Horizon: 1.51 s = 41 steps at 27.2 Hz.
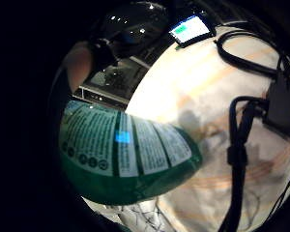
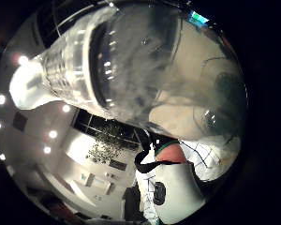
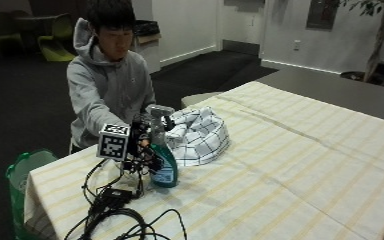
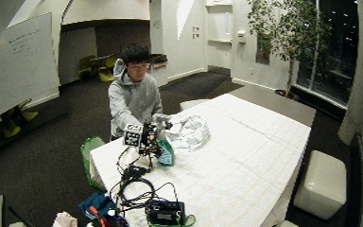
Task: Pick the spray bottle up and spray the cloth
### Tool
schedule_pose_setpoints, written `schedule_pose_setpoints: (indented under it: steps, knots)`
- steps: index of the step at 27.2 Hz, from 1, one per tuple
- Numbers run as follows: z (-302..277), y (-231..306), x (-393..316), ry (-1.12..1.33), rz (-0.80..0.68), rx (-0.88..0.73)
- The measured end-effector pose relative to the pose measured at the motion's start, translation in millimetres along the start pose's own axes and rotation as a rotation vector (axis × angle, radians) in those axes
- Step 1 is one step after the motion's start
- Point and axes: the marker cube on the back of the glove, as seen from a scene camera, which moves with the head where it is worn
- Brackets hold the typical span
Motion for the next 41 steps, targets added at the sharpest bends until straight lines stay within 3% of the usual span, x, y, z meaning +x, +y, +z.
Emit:
schedule_pose_setpoints:
  steps: [29,36,41]
  knots:
    - [4,-7,9,0.016,-0.018,0.067]
    - [6,-5,5,0.060,-0.065,-0.021]
    - [10,-2,-20,0.234,-0.191,-0.189]
